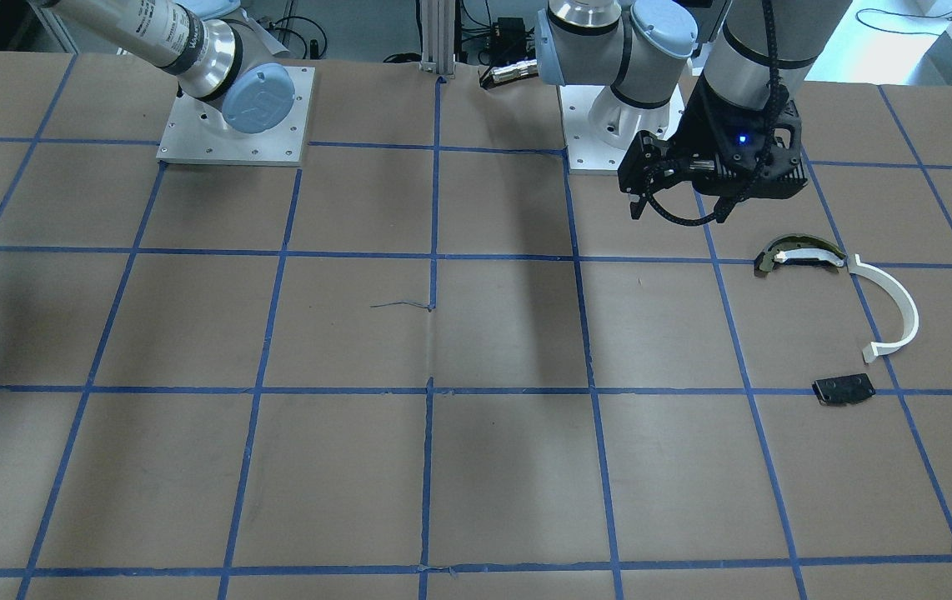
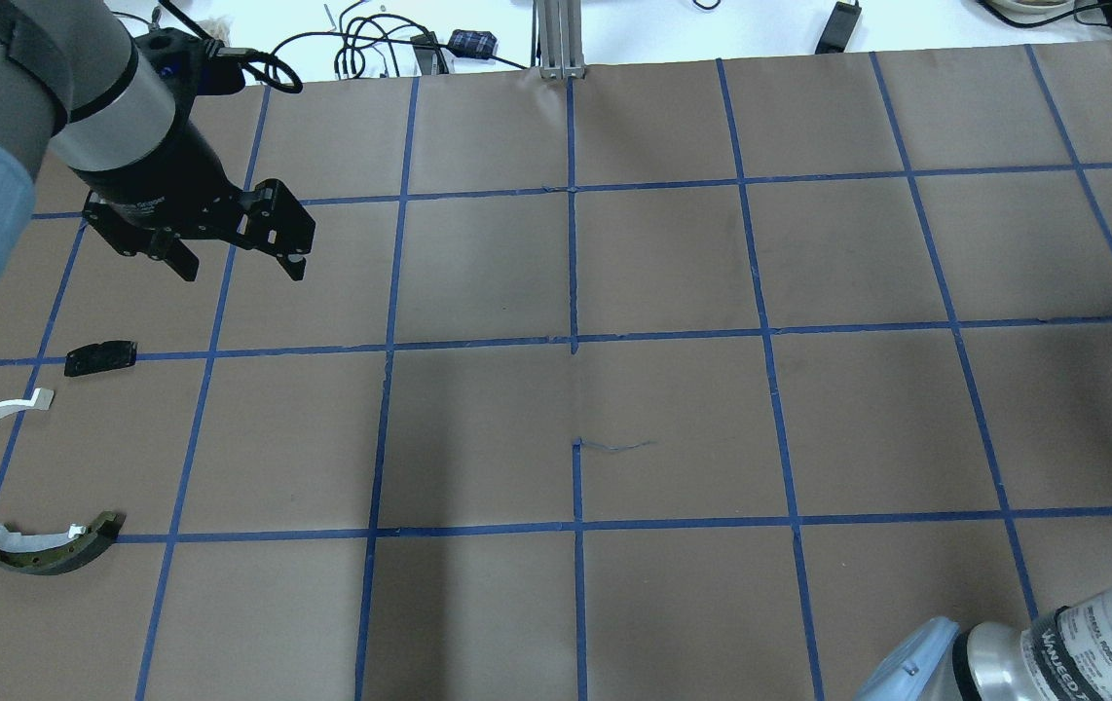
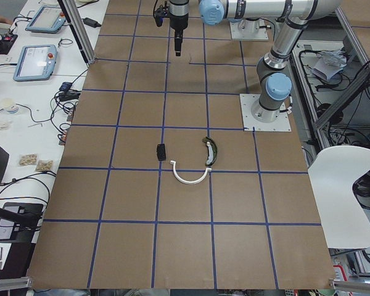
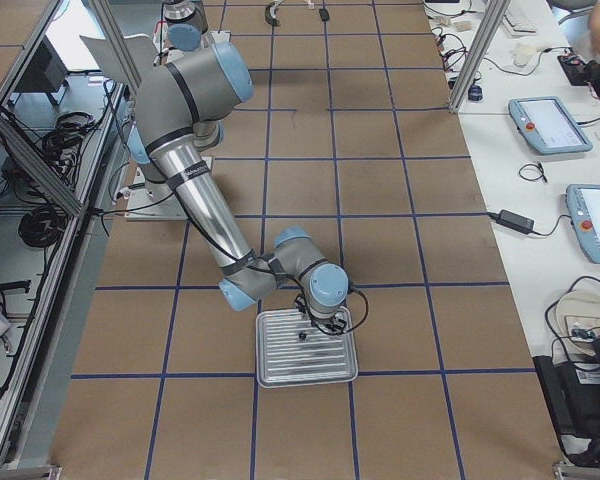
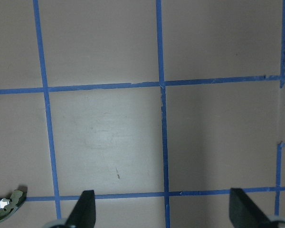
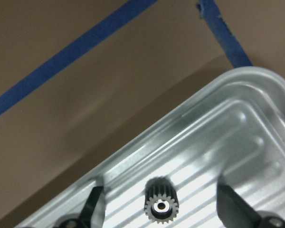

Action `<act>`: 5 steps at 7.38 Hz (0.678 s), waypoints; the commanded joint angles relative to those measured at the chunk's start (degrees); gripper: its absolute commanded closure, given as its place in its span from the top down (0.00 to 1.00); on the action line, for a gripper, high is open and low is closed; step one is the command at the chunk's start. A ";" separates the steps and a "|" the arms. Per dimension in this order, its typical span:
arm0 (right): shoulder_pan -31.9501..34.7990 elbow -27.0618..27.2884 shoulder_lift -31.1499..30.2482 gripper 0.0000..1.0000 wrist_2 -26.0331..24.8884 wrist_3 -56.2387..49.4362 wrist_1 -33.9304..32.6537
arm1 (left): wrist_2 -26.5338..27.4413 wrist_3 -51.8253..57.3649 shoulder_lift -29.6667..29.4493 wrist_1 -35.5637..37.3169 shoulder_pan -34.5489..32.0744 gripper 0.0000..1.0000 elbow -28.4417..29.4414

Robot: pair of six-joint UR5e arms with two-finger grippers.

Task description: Place bearing gear from tray to pile

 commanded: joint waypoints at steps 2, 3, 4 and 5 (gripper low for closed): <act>0.00 0.11 -0.02 0.35 -0.67 0.21 0.16 | 0.12 0.00 -0.04 0.07 -0.04 1.00 0.01; -0.09 0.02 -0.11 0.19 -1.54 0.21 0.16 | 0.21 0.00 -0.04 -0.02 -0.04 1.00 0.01; 0.00 -0.07 -0.19 0.11 -2.60 0.30 0.25 | 0.21 0.00 -0.04 0.06 0.05 1.00 0.01; 0.00 -0.07 -0.89 0.06 -2.78 0.65 0.25 | 0.21 0.00 -0.04 0.07 0.05 1.00 0.01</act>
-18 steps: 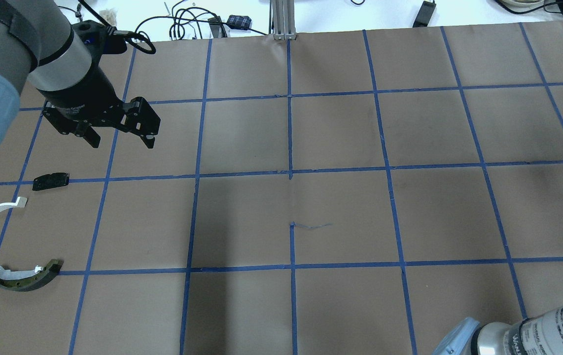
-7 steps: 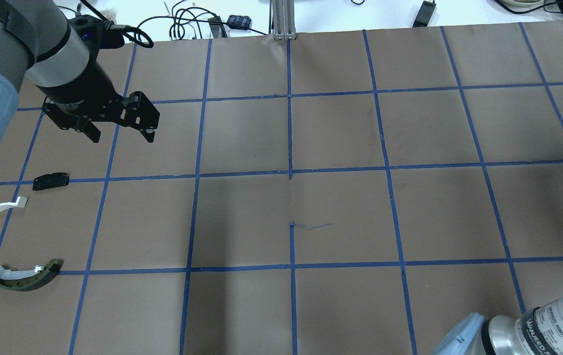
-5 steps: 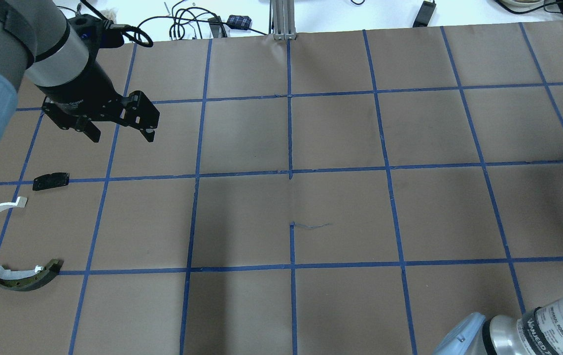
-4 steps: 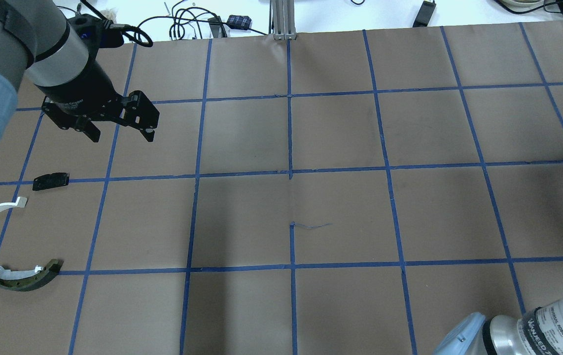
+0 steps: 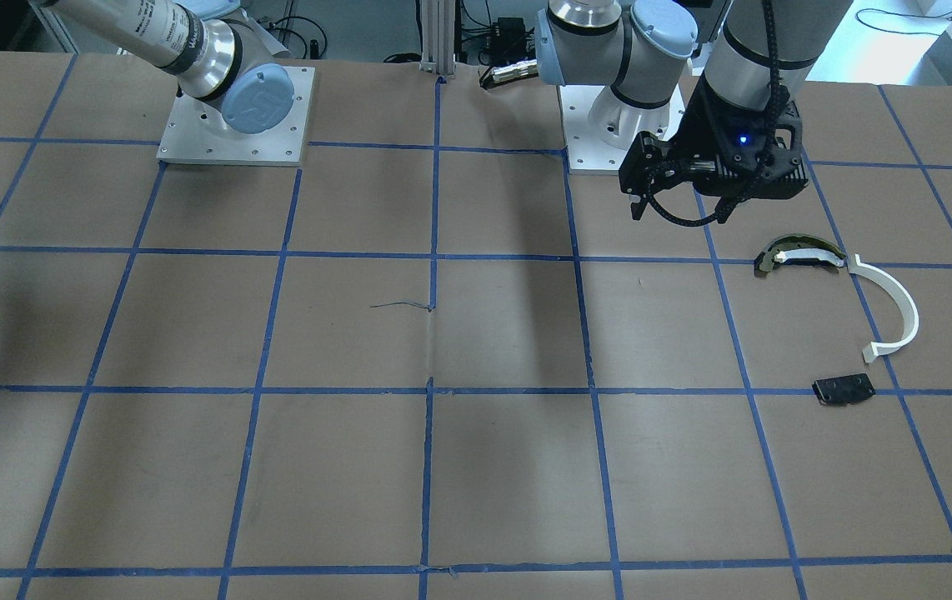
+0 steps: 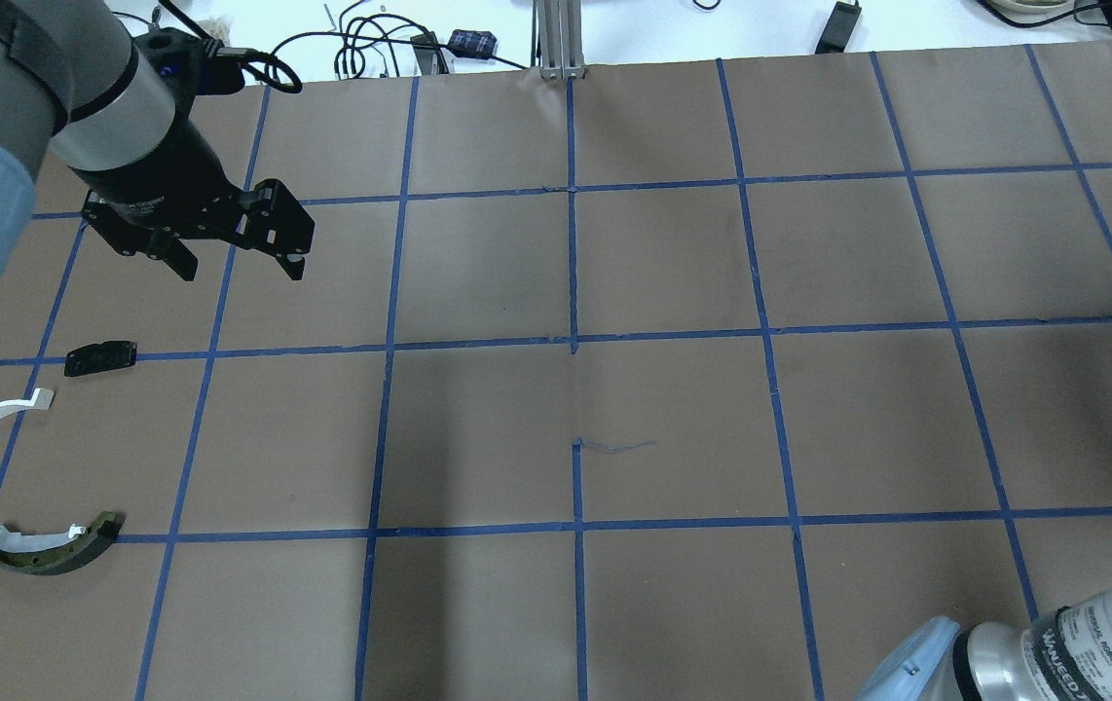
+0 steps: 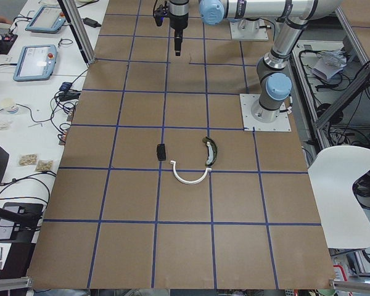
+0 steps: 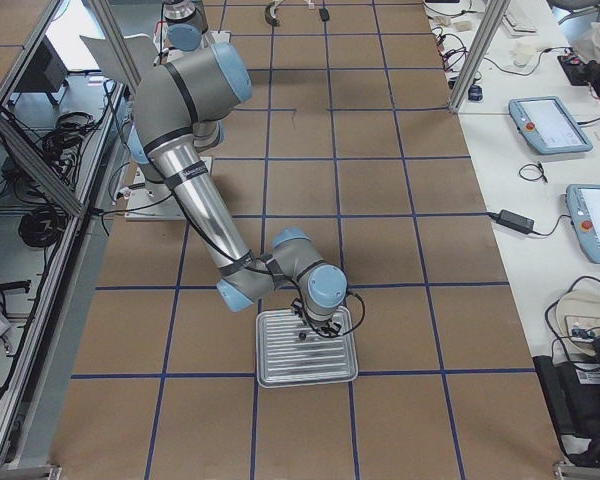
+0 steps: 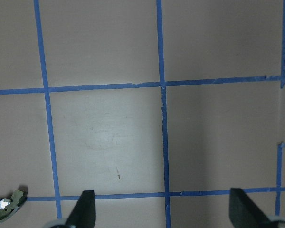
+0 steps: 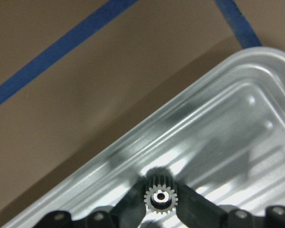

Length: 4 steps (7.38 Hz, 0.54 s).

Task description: Place bearing gear from tray to pile

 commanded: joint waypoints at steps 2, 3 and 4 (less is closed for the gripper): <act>1.69 -0.05 -7.38 0.05 0.38 3.69 3.96 | -0.08 0.00 0.00 0.02 -0.05 1.00 0.00; 4.84 -0.05 -10.90 0.05 0.39 8.60 8.52 | 0.01 0.00 0.00 0.02 -0.05 1.00 0.00; 9.57 0.04 -15.90 0.05 0.39 15.26 15.96 | 0.01 0.00 0.00 0.02 -0.05 1.00 0.00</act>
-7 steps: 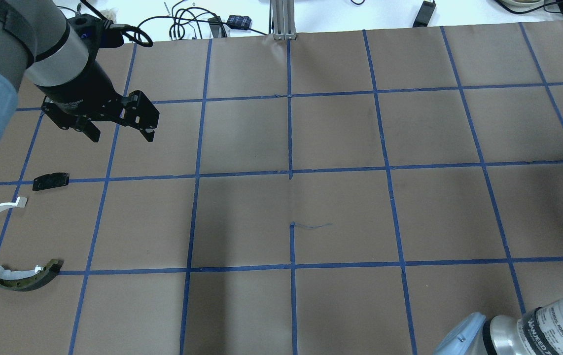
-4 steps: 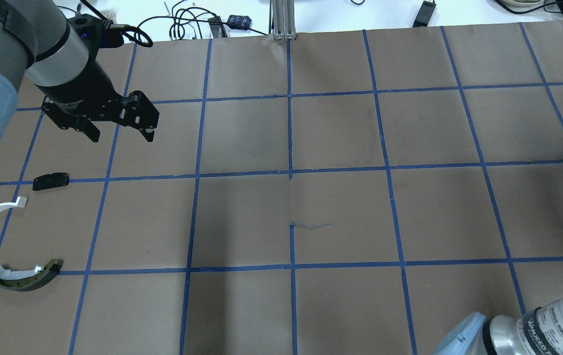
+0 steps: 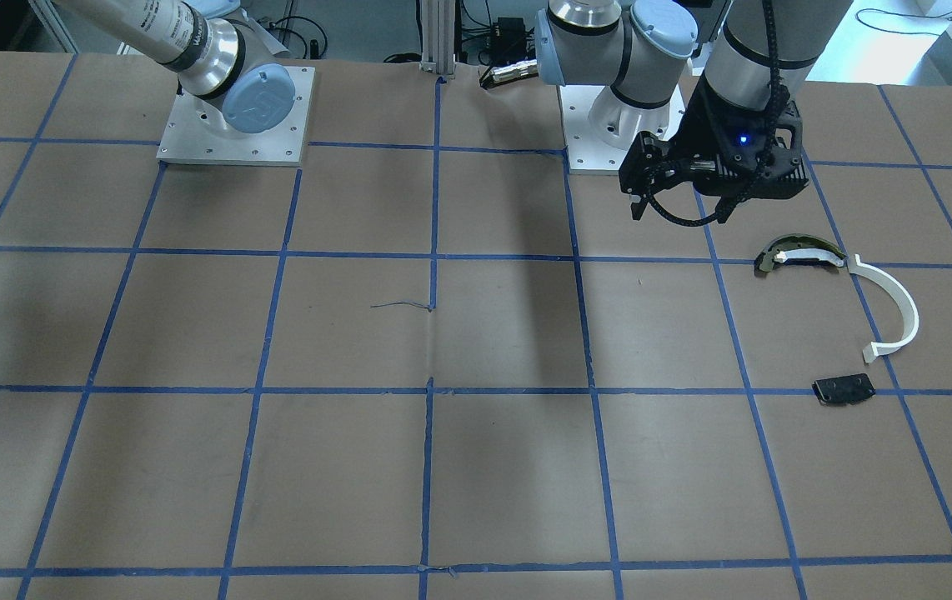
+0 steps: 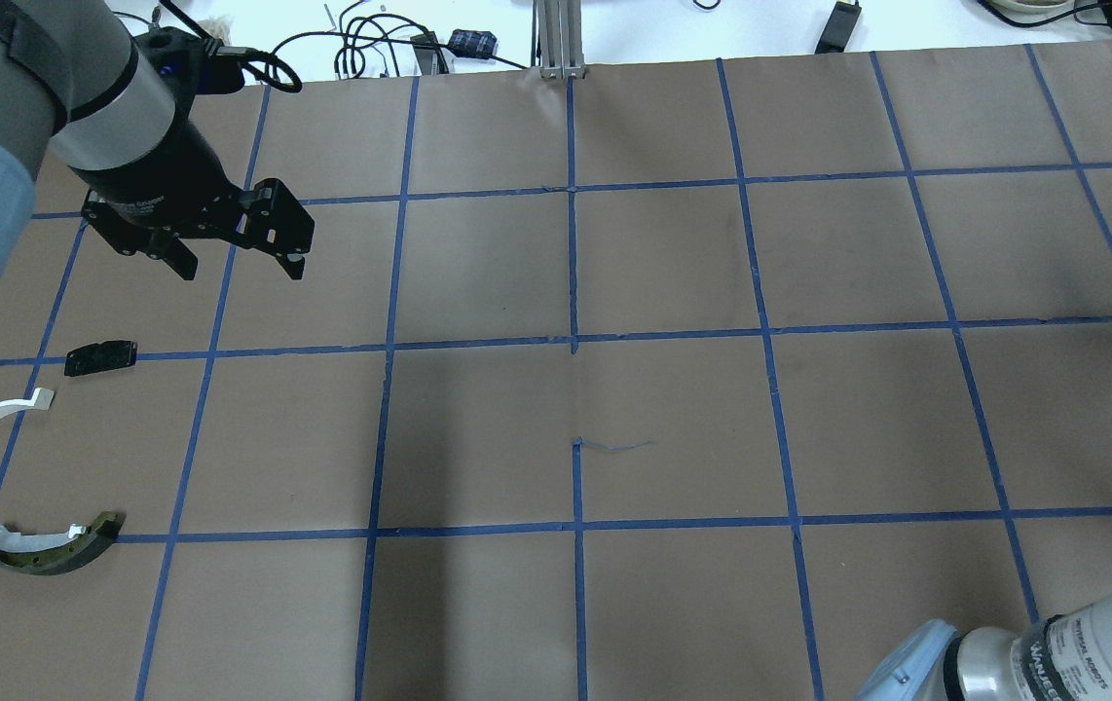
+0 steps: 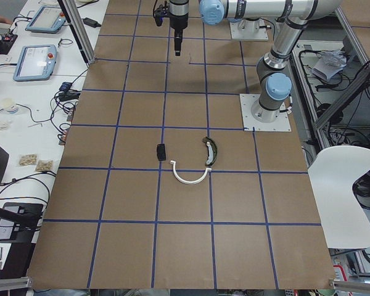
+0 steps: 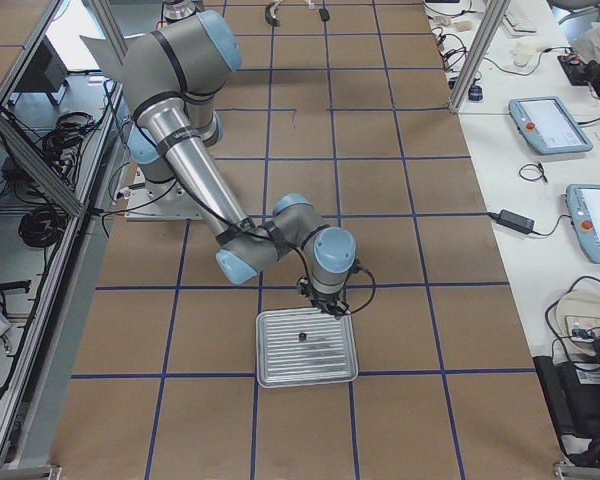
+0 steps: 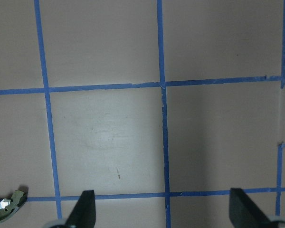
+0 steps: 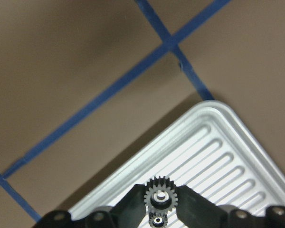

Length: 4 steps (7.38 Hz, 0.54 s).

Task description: Place bearing gear from tray to pile

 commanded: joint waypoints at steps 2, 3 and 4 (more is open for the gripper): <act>17.71 0.09 -12.79 0.06 0.01 25.90 17.67 | -0.16 0.00 0.09 0.00 -0.18 1.00 0.00; 24.39 0.09 -13.25 0.06 0.18 35.83 19.46 | -0.07 0.00 0.09 0.09 -0.27 1.00 0.00; 31.25 0.09 -13.25 0.06 0.36 44.98 19.48 | -0.16 0.00 0.09 0.09 -0.01 1.00 0.00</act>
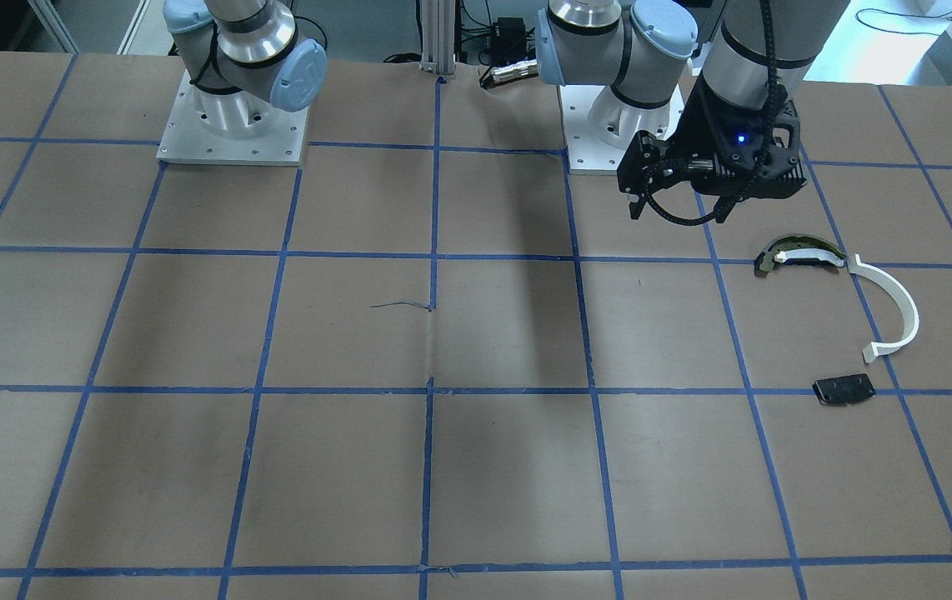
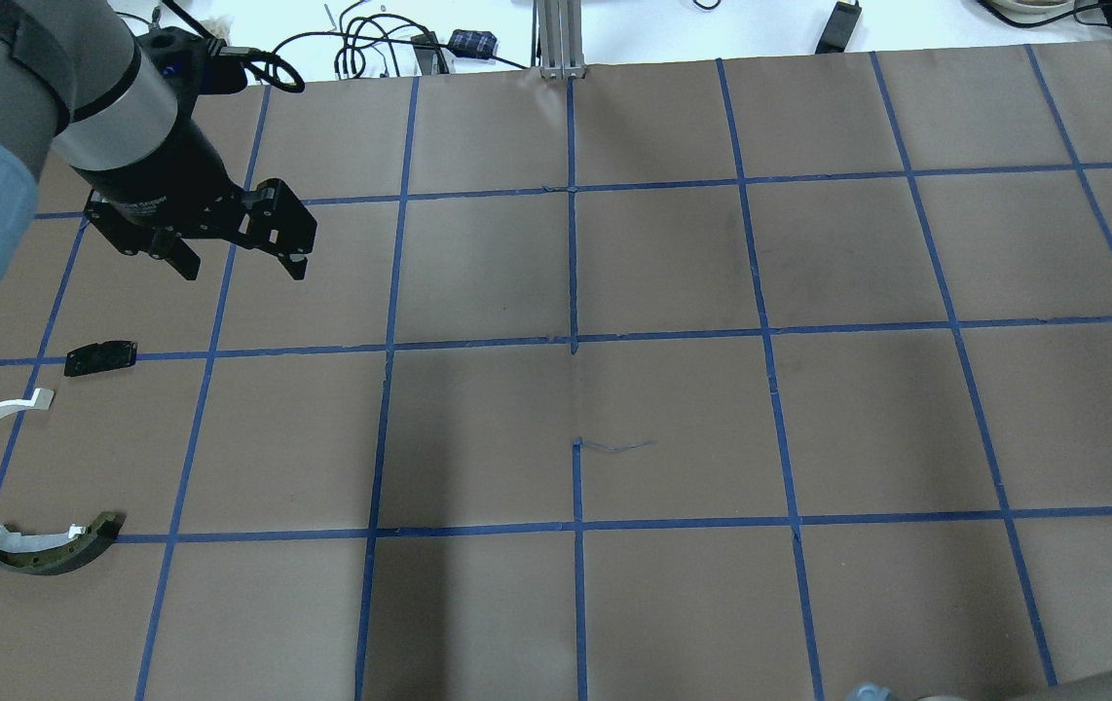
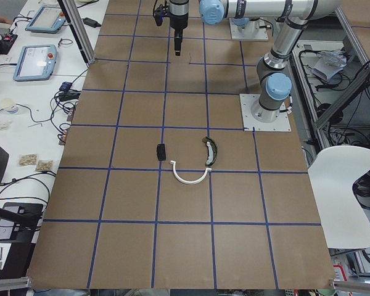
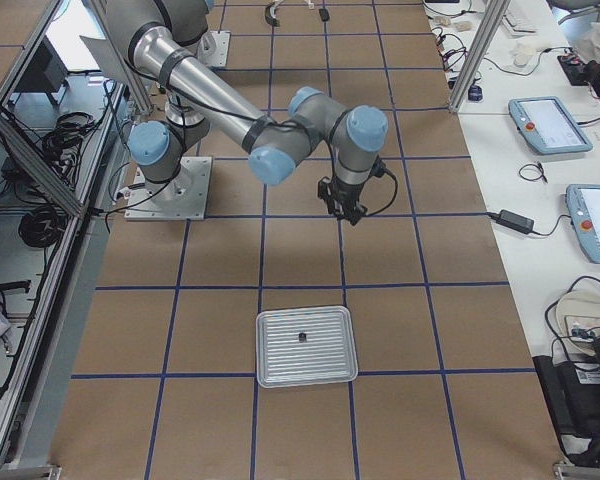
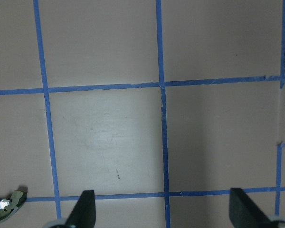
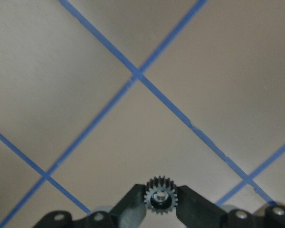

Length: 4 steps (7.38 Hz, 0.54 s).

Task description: Place bearing gear from tray to pile

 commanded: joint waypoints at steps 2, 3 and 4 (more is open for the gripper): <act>23.42 0.09 0.15 0.05 0.26 33.53 0.70 | -0.06 0.09 0.01 0.12 0.22 1.00 0.17; 29.76 0.01 1.98 0.05 0.17 44.61 -0.17 | -0.05 0.00 -0.08 0.03 0.05 1.00 0.17; 35.74 0.09 4.18 0.05 0.96 53.60 -3.92 | 0.03 0.00 -0.08 0.03 0.05 1.00 0.09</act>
